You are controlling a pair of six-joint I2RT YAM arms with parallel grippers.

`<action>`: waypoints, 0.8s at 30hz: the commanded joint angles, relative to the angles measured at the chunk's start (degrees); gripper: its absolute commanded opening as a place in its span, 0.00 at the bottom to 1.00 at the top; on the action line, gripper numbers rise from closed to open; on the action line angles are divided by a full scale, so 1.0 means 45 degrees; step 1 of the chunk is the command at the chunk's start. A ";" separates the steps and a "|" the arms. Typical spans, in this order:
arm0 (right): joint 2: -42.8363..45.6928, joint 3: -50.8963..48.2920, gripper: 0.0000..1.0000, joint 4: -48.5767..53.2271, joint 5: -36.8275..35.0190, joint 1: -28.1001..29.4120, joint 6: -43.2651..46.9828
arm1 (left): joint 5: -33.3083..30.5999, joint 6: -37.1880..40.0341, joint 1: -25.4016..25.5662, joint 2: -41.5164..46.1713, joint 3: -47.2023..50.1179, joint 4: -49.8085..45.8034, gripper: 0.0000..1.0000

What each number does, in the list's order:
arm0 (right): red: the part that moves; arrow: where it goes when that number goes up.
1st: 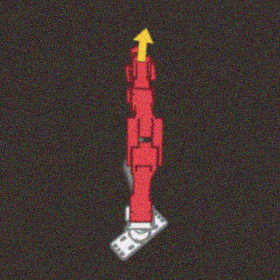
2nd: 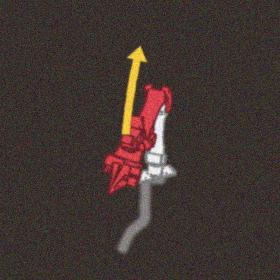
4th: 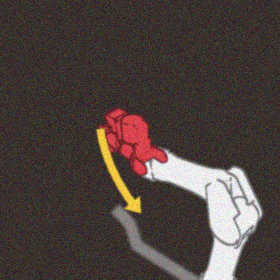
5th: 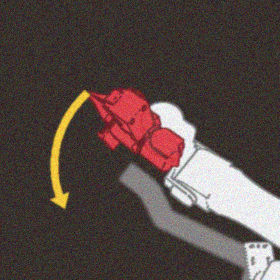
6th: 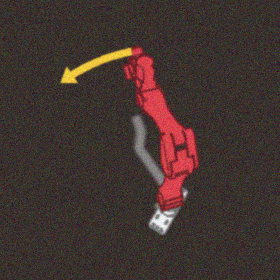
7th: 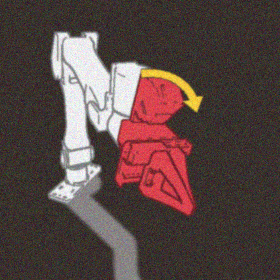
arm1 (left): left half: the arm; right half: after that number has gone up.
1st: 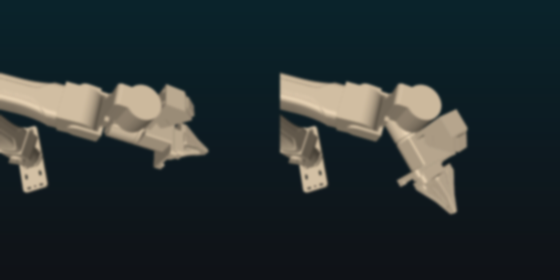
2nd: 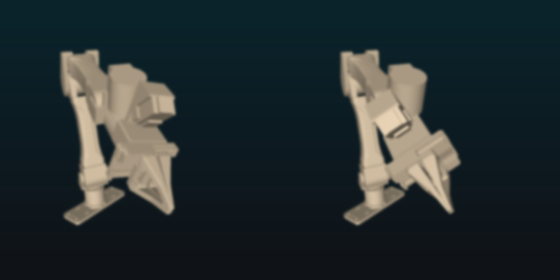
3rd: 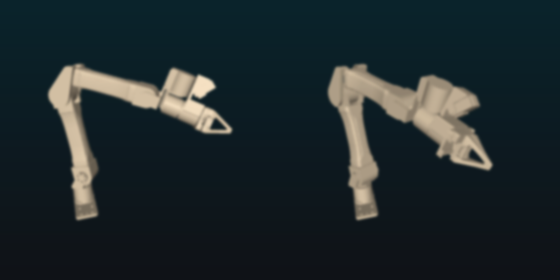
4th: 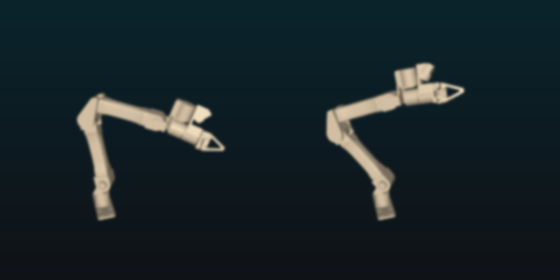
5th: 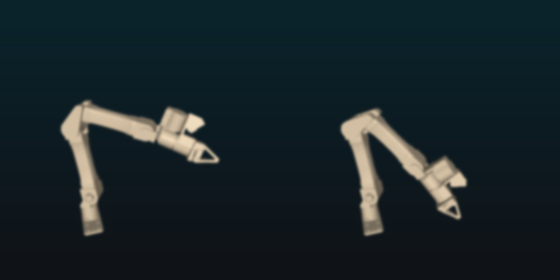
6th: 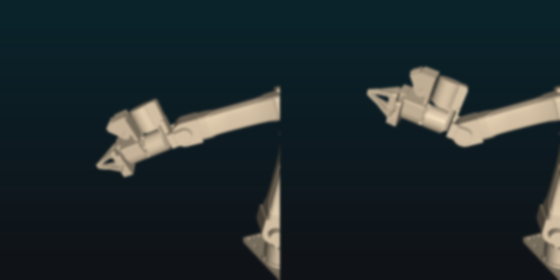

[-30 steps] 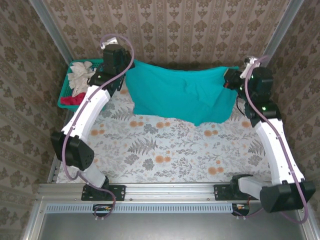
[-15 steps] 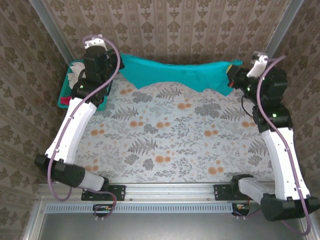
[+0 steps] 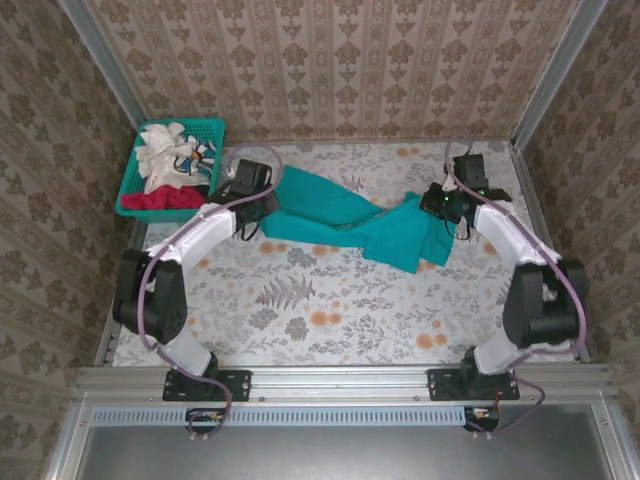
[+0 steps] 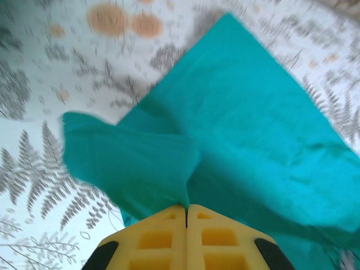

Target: Fold and stack the t-shirts

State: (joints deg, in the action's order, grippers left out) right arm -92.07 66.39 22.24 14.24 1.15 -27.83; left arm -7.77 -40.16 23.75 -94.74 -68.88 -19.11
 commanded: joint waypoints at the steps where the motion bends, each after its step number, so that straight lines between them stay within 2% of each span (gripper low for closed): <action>1: -0.0887 0.0622 0.44 -0.0755 0.0175 -0.0098 0.0213 | 0.0308 -0.0942 0.0085 -0.0296 0.0329 0.0777 0.00; 2: -0.0977 0.0610 0.60 -0.0769 0.0200 -0.0096 0.0307 | 0.0296 -0.1046 0.0096 -0.0400 0.0479 0.0889 0.07; 3: -0.0860 0.0454 0.70 -0.0813 0.0188 -0.0096 0.0371 | 0.0259 -0.1126 0.0107 -0.0371 0.0744 0.1039 0.21; 4: -0.0612 0.0167 0.75 -0.0901 0.0064 -0.0099 0.0355 | 0.0210 -0.1176 0.0113 -0.0279 0.0933 0.1237 0.34; 6: 0.0294 -0.0946 0.78 -0.1335 -0.0533 -0.0060 0.0020 | -0.0044 -0.1318 0.0113 0.0135 0.1389 0.1472 0.53; 9: 0.1998 -0.3063 0.78 -0.1907 -0.1789 0.0343 -0.0685 | -0.0881 -0.1443 0.0046 0.0870 0.1829 0.1441 0.70; 12: 0.3087 -0.4509 0.77 -0.1808 -0.2280 0.1114 -0.1159 | -0.1182 -0.1596 -0.0331 0.1283 0.2115 0.1380 0.83; 17: 0.3208 -0.5608 0.71 -0.1702 -0.2506 0.1947 -0.1786 | -0.0621 -0.2170 -0.1117 0.0993 0.2269 0.1413 0.86; 24: 0.1508 -0.5805 0.67 -0.2344 -0.2096 0.2281 -0.2182 | 0.0058 -0.2665 -0.1371 0.0258 0.1795 0.1672 0.85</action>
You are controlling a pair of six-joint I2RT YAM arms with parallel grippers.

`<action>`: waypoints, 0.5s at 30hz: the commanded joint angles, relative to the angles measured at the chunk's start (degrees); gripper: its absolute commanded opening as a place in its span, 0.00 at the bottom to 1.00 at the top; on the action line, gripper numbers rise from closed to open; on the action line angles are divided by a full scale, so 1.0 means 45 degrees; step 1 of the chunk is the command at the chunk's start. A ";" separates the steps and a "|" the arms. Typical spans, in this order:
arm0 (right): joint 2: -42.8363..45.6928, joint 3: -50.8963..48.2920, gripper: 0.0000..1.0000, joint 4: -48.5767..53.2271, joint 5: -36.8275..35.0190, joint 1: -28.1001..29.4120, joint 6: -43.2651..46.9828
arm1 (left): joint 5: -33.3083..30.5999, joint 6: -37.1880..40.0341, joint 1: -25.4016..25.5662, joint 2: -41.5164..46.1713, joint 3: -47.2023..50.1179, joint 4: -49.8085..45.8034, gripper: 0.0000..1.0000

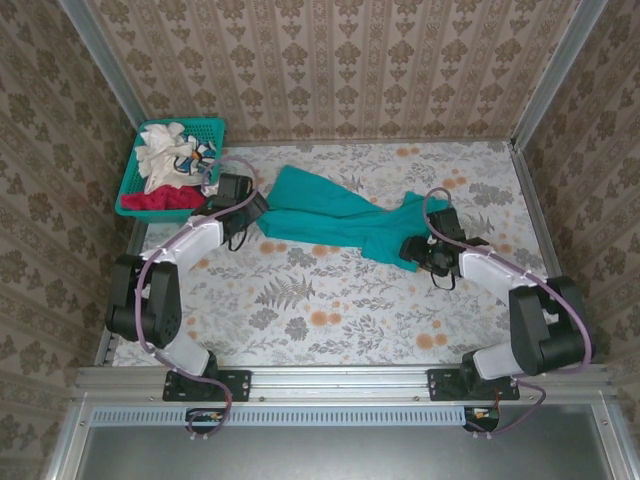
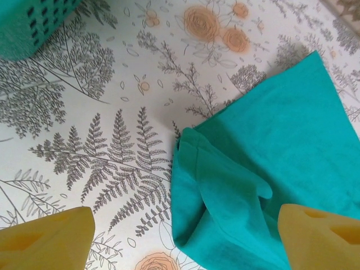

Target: Fold and stack the t-shirts

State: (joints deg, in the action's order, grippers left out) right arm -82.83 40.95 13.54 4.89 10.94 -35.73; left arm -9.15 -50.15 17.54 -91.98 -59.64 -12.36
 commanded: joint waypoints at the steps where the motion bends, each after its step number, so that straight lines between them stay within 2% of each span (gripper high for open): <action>1: -0.0730 -0.0143 0.66 -0.0576 0.0058 0.0140 -0.0472 | 0.0357 -0.0493 0.0008 -0.0380 -0.0263 0.0226 0.86; 5: -0.1408 0.0150 0.60 -0.0796 0.0452 0.0245 -0.0499 | 0.0350 -0.0655 -0.0001 -0.0488 -0.0238 0.0393 0.85; 7: -0.1580 0.0195 0.54 -0.0899 0.0666 0.0264 -0.0481 | 0.0342 -0.0708 -0.0011 -0.0577 -0.0254 0.0439 0.85; 12: -0.1185 0.0124 0.11 -0.0757 0.0609 0.0251 0.0262 | 0.0401 -0.0902 -0.0050 -0.0845 -0.0266 0.0675 0.84; 14: -0.0838 0.0119 0.00 -0.0529 0.0458 0.0249 0.0595 | 0.0485 -0.0962 -0.0068 -0.0953 -0.0319 0.0793 0.84; 15: -0.0666 0.0112 0.00 -0.0393 0.0362 0.0254 0.0679 | 0.0497 -0.0996 -0.0070 -0.1009 -0.0336 0.0820 0.84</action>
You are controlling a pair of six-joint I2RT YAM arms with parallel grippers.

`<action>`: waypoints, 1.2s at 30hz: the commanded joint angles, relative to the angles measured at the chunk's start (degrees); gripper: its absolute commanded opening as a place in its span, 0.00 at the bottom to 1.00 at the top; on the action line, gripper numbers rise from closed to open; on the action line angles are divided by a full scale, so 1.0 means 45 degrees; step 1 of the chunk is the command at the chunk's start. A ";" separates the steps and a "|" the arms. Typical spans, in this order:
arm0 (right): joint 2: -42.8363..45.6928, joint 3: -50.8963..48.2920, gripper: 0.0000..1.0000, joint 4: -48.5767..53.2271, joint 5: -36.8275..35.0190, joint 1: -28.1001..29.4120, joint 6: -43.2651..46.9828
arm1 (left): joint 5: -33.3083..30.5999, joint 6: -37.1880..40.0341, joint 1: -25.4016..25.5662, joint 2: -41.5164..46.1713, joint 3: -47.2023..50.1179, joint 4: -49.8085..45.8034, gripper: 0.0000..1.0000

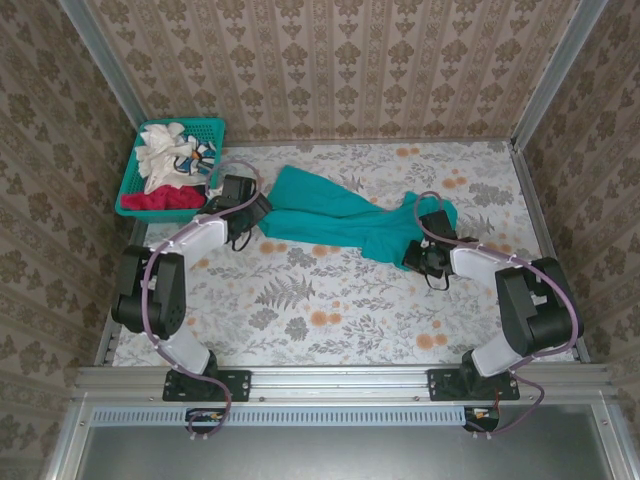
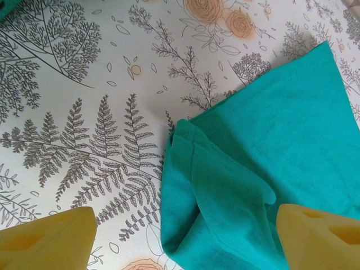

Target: Fold and stack the t-shirts

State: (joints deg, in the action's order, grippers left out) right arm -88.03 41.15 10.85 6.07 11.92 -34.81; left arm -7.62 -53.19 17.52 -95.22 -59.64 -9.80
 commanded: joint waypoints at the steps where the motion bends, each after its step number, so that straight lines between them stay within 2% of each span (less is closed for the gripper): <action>1: 0.0645 0.0078 0.00 0.0323 0.0011 0.0043 0.0471 | 0.0183 -0.0329 -0.0065 -0.0327 -0.0351 0.0282 0.84; 3: 0.0855 0.0075 0.02 0.0537 -0.0049 0.0036 0.0416 | 0.0189 -0.0348 -0.0065 -0.0325 -0.0380 0.0341 0.84; 6: 0.0977 0.0037 0.50 0.0533 0.0118 0.0041 0.0217 | 0.0204 -0.0348 -0.0065 -0.0325 -0.0427 0.0382 0.84; 7: 0.1017 0.0002 0.53 0.0492 0.0034 0.0027 0.0149 | 0.0201 -0.0348 -0.0089 -0.0315 -0.0425 0.0393 0.84; 17: -0.0248 0.0938 0.48 -0.0076 0.0379 -0.0559 0.0244 | 0.0247 -0.0429 -0.0177 -0.0297 -0.0275 0.0545 0.84; 20: -0.0655 0.1136 0.42 -0.0429 0.0429 -0.0591 0.0218 | 0.0307 -0.0512 -0.0220 -0.0300 -0.0188 0.0670 0.83; 22: -0.0843 0.1251 0.32 -0.0587 0.0540 -0.0618 0.0158 | 0.0332 -0.0572 -0.0224 -0.0312 -0.0167 0.0723 0.83; 25: -0.0718 0.1158 0.03 -0.0797 0.0668 -0.0619 0.0074 | 0.0376 -0.0668 -0.0277 -0.0343 -0.0185 0.0830 0.83; 26: -0.0539 0.1065 0.00 -0.0815 0.0664 -0.0628 0.0059 | 0.0365 -0.0728 -0.0308 -0.0373 -0.0224 0.0819 0.83; 30: 0.0225 0.0764 0.00 -0.0532 0.0460 -0.0640 0.0248 | 0.0305 -0.1177 -0.0411 -0.0569 -0.0403 0.0741 0.79; 36: 0.0665 0.0546 0.00 -0.0283 0.0373 -0.0696 0.0320 | 0.1092 -0.2308 -0.0499 -0.1512 -0.1223 0.0468 0.65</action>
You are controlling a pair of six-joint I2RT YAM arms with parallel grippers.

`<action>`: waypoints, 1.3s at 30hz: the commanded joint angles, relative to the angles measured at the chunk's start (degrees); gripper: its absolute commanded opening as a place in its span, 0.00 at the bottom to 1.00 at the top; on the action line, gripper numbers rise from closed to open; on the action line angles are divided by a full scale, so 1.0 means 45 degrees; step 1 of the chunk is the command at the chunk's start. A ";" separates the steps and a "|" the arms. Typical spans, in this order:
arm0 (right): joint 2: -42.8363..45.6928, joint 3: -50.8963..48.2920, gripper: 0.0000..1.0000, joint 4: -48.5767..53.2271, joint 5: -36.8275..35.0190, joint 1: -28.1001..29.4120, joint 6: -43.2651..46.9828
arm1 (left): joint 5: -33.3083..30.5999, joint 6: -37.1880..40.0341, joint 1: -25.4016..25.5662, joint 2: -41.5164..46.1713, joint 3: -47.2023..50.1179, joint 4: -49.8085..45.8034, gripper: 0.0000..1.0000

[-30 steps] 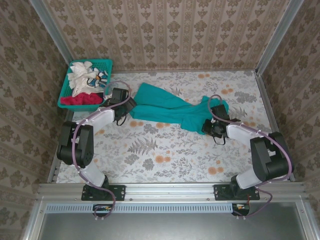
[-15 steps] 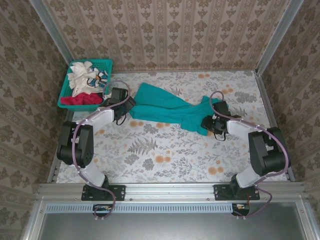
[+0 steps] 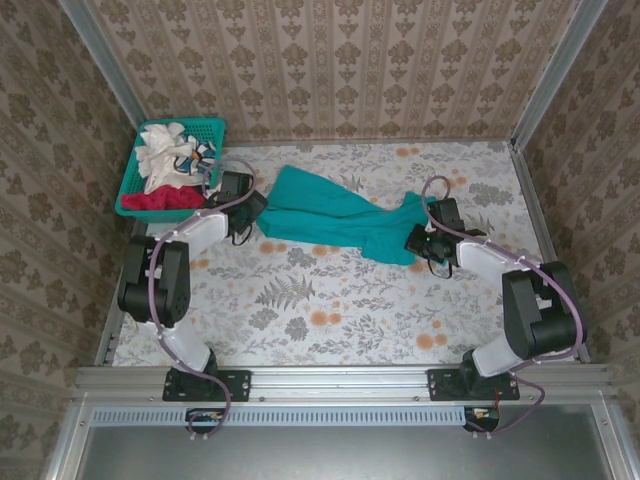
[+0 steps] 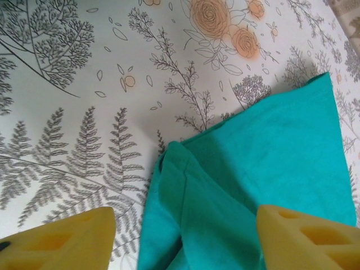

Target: Fold and stack the t-shirts

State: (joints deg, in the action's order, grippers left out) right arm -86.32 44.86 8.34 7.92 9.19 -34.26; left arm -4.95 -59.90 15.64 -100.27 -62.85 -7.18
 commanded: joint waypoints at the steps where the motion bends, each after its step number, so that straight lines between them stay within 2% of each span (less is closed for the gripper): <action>1: 0.0302 -0.0282 0.00 0.0252 -0.0023 -0.0089 0.0192 | 0.0635 -0.1045 -0.0079 -0.0545 -0.0578 -0.0101 0.65; 8: 0.0516 -0.0311 0.00 0.0293 0.0075 -0.0127 0.0189 | 0.1083 -0.2268 -0.0183 -0.1279 -0.0687 0.0288 0.49; 10: 0.0638 -0.0283 0.00 0.0333 0.0092 -0.0155 0.0175 | 0.1234 -0.2450 -0.0233 -0.1343 -0.0687 0.0493 0.38; 15: 0.1351 -0.0195 0.00 0.0432 0.0115 -0.0221 0.0124 | 0.1042 -0.1845 -0.0272 -0.1133 -0.1047 0.0536 0.00; 21: 0.3792 0.1034 0.00 0.1105 0.0033 -0.0343 0.0530 | -0.0185 -0.0779 -0.0326 0.0645 -0.1088 0.0597 0.00; 27: 0.5746 0.4141 0.00 0.2303 -0.0706 -0.0421 0.2097 | -0.0829 0.1149 -0.0332 0.3058 -0.2681 -0.0754 0.00; 34: 0.6850 0.7204 0.00 0.3082 -0.0929 -0.0446 0.3203 | -0.1597 0.2796 -0.0061 0.5896 -0.3810 -0.1754 0.00; 39: 0.7362 0.8838 0.00 0.3307 -0.0728 -0.0441 0.3492 | -0.2843 0.4385 0.0934 0.7293 -0.5003 -0.2554 0.00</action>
State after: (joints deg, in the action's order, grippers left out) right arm -54.28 81.08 20.75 5.78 7.64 -20.88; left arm -12.05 -47.44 17.65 -69.49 -82.30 -14.59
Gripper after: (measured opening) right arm 0.047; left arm 0.049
